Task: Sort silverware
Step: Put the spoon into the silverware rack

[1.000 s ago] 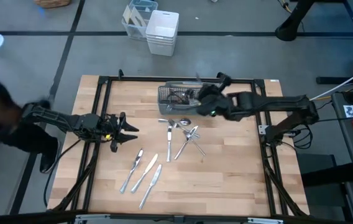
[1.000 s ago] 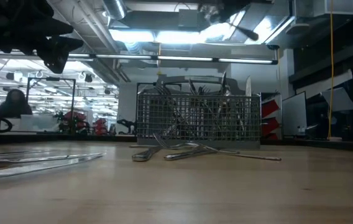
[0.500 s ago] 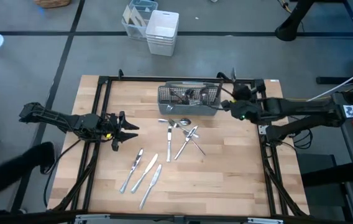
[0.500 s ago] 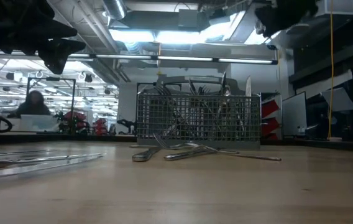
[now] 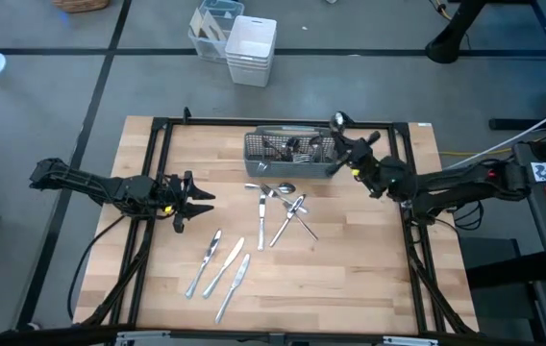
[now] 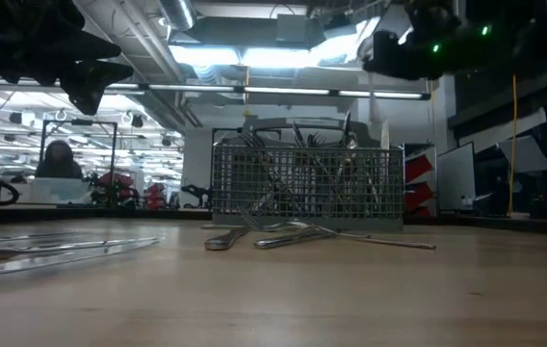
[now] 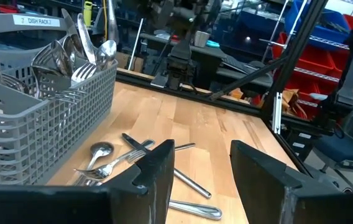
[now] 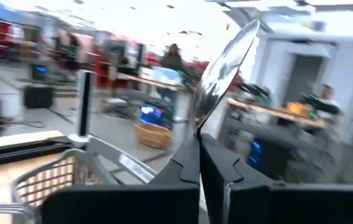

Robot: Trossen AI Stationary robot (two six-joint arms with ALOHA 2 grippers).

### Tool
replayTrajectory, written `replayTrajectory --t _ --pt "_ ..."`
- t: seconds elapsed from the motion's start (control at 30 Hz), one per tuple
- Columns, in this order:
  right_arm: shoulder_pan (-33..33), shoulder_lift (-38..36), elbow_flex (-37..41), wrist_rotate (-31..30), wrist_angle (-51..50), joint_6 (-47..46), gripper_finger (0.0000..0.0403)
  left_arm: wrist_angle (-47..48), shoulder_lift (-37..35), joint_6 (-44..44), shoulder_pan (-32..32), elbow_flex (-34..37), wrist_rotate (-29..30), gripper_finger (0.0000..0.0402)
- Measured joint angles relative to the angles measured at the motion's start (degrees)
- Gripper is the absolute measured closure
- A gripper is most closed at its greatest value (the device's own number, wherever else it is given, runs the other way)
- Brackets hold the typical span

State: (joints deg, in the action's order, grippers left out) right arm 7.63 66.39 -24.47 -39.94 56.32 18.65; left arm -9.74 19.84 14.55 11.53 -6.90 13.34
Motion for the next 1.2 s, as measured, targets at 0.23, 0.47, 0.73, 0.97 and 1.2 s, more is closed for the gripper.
replayTrajectory --t 0.23,0.47,0.73,0.97,1.2 --pt "8.1 7.4 -0.3 17.4 5.6 0.7 0.0402 0.0 0.0 0.0 0.0 0.0 0.0 0.0251" --pt "10.8 13.2 -0.7 20.5 8.3 -0.5 0.0402 0.0 0.0 0.3 0.0 0.0 0.0 0.0251" --pt "10.8 17.4 -0.7 23.5 5.4 -3.6 0.0390 0.1 0.0 0.4 0.0 0.0 0.0 0.0251" --pt "10.8 17.5 -0.7 22.4 -2.2 -3.8 0.0382 0.2 0.0 -0.7 0.0 0.0 0.0 0.0251" --pt "10.8 17.5 -0.7 22.2 -3.5 -3.6 0.0380 0.2 0.0 -1.1 0.0 0.0 0.0 0.0251"
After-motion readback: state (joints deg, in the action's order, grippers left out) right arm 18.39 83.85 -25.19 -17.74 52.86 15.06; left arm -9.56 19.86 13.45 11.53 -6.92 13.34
